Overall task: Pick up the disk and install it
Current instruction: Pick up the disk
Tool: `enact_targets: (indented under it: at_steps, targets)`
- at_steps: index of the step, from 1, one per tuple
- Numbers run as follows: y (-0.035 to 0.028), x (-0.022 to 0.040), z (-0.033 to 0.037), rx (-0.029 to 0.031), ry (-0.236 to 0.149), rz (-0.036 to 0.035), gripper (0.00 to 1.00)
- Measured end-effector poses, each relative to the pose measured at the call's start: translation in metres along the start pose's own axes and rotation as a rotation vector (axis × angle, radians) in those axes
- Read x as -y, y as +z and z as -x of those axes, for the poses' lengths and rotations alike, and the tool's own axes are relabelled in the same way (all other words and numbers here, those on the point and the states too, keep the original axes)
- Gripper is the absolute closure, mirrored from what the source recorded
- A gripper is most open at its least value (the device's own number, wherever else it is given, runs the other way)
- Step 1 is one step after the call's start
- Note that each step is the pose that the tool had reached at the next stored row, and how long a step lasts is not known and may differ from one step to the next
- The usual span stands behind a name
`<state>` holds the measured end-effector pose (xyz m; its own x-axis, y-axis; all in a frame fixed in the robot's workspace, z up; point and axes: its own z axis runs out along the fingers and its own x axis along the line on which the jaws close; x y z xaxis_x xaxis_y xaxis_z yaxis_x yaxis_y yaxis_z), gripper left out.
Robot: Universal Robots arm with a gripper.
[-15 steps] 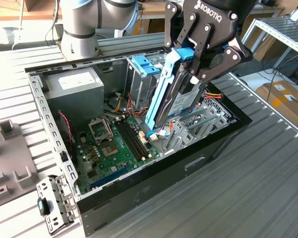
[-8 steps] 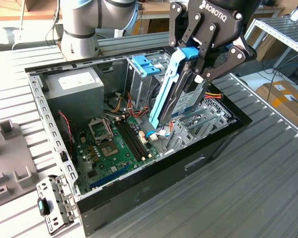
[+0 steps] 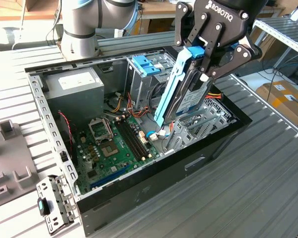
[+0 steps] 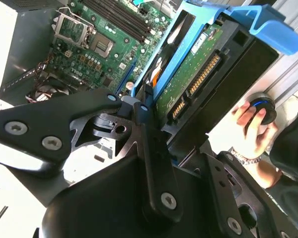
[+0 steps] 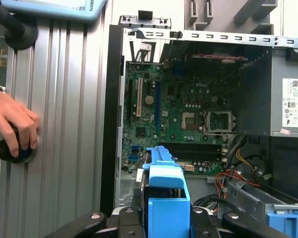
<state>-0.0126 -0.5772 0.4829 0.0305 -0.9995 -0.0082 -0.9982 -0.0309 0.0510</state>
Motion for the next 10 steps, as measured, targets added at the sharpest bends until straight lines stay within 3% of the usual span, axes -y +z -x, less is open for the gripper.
enact_targets:
  at_steps: [10]
  targets:
    - [-0.0004, 0.0129, -0.0004, -0.0007, 0.0, 0.0, 0.64]
